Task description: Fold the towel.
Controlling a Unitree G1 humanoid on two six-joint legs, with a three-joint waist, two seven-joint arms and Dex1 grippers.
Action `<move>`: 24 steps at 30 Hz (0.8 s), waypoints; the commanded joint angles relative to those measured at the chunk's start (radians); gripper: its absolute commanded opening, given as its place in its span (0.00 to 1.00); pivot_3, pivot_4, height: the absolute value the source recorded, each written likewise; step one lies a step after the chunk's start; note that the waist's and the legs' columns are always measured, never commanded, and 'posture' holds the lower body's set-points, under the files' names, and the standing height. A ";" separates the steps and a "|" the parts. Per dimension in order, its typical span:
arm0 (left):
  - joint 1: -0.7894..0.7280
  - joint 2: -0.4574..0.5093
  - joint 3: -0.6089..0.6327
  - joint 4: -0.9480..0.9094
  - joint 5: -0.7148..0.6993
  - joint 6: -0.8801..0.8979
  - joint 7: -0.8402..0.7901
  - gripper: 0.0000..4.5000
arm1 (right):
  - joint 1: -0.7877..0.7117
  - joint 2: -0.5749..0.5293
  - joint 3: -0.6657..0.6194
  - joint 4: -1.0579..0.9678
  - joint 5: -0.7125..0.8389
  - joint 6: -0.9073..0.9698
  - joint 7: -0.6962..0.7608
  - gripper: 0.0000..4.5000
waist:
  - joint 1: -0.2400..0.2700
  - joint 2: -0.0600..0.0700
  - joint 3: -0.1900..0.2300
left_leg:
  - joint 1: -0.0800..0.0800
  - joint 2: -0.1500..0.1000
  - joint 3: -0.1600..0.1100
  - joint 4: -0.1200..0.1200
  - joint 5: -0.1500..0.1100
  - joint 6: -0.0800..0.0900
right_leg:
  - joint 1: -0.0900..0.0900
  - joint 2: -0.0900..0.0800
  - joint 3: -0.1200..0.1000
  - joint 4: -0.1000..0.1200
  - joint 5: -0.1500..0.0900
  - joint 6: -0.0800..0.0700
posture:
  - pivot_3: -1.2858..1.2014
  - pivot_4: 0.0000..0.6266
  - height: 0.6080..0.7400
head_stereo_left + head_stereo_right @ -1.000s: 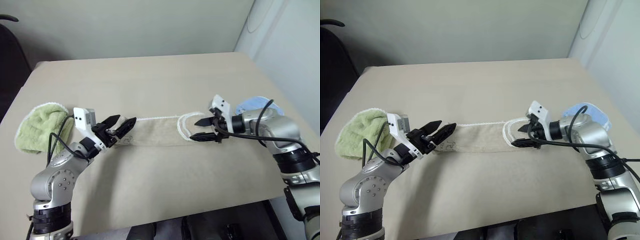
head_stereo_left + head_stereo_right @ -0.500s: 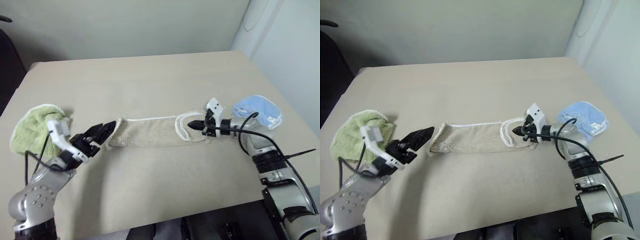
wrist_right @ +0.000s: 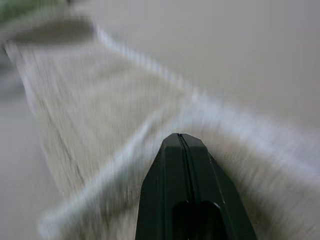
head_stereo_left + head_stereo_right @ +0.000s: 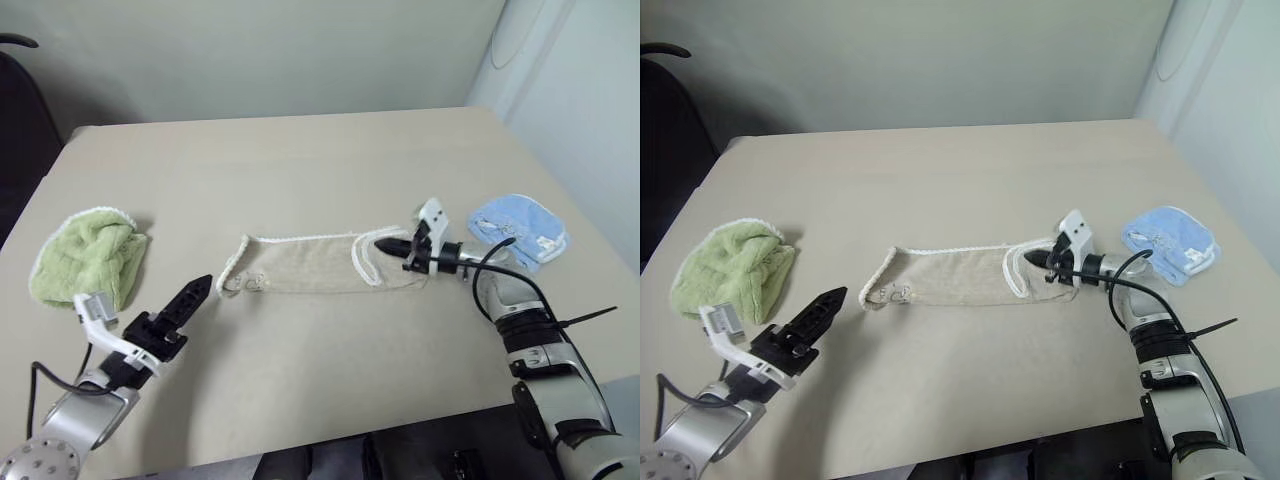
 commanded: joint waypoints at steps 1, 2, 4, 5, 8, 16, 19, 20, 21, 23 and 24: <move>-0.070 -0.003 -0.059 0.060 -0.044 -0.007 0.171 1.00 | -0.011 -0.017 -0.070 -0.145 0.085 0.054 0.002 0.00 | 0.002 0.000 0.000 | 0.000 0.000 0.000 0.000 0.000 0.000 | 0.000 0.000 0.000 0.000 0.000 0.000 | 0.52 0.24 1.00; -0.094 0.001 -0.076 0.089 -0.044 -0.004 0.216 1.00 | -0.008 -0.019 -0.080 -0.171 0.097 0.067 -0.002 0.00 | 0.003 0.000 0.000 | 0.000 0.001 0.000 -0.001 0.000 0.000 | 0.000 0.001 0.000 0.000 0.000 0.000 | 0.52 0.24 1.00; -0.168 -0.001 -0.093 0.168 -0.055 -0.014 0.273 1.00 | -0.005 -0.024 -0.108 -0.222 0.127 0.094 -0.015 0.00 | 0.002 0.000 0.000 | 0.000 0.001 0.000 -0.001 0.000 -0.001 | 0.000 0.001 0.000 0.000 0.000 0.000 | 0.52 0.24 1.00; -0.191 0.002 -0.098 0.192 -0.054 -0.014 0.285 1.00 | -0.003 -0.025 -0.116 -0.238 0.135 0.103 -0.020 0.00 | 0.002 0.000 0.000 | 0.000 0.001 0.000 -0.001 0.000 -0.001 | 0.000 0.001 0.000 0.001 0.000 0.000 | 0.52 0.24 1.00; -0.269 0.013 -0.120 0.276 -0.020 -0.002 0.295 1.00 | 0.005 -0.030 -0.132 -0.272 0.147 0.122 -0.045 0.00 | 0.003 0.000 0.000 | 0.001 0.001 0.000 -0.001 0.000 -0.001 | 0.000 0.001 0.000 0.001 0.000 0.000 | 0.52 0.24 1.00; -0.436 0.024 -0.183 0.469 0.087 0.056 0.269 1.00 | 0.018 -0.030 -0.167 -0.315 0.177 0.152 -0.107 0.00 | 0.017 0.005 -0.001 | 0.002 -0.001 -0.003 0.000 0.004 0.000 | 0.002 0.001 0.000 0.002 0.000 0.001 | 0.52 0.24 1.00; -0.462 0.037 -0.210 0.483 0.135 0.095 0.227 1.00 | 0.022 -0.032 -0.167 -0.325 0.181 0.154 -0.118 0.00 | 0.020 0.006 -0.001 | 0.002 -0.001 -0.003 0.000 0.004 0.000 | 0.003 0.001 0.000 0.002 0.000 0.001 | 0.52 0.24 1.00; -0.464 0.043 -0.216 0.486 0.150 0.108 0.216 1.00 | 0.024 -0.032 -0.168 -0.328 0.182 0.154 -0.122 0.00 | 0.021 0.006 -0.001 | 0.003 -0.002 -0.003 0.000 0.004 0.000 | 0.003 0.001 0.000 0.002 0.000 0.001 | 0.52 0.24 1.00; -0.465 0.049 -0.219 0.487 0.163 0.116 0.205 1.00 | 0.025 -0.032 -0.168 -0.330 0.183 0.154 -0.126 0.00 | 0.021 0.006 -0.001 | 0.003 -0.002 -0.003 0.000 0.004 0.000 | 0.003 0.001 0.000 0.002 0.000 0.001 | 0.52 0.24 1.00; -0.466 0.062 -0.226 0.489 0.196 0.132 0.177 1.00 | 0.027 -0.032 -0.170 -0.331 0.185 0.152 -0.133 0.00 | 0.022 0.006 -0.001 | 0.003 -0.002 -0.003 0.000 0.004 0.000 | 0.003 0.000 0.000 0.001 0.000 0.001 | 0.52 0.24 1.00; -0.466 0.075 -0.235 0.491 0.220 0.145 0.158 1.00 | 0.028 -0.032 -0.171 -0.332 0.187 0.152 -0.136 0.00 | 0.022 0.006 -0.001 | 0.003 -0.002 -0.003 0.000 0.004 0.000 | 0.003 0.000 0.000 0.001 0.000 0.001 | 0.52 0.24 1.00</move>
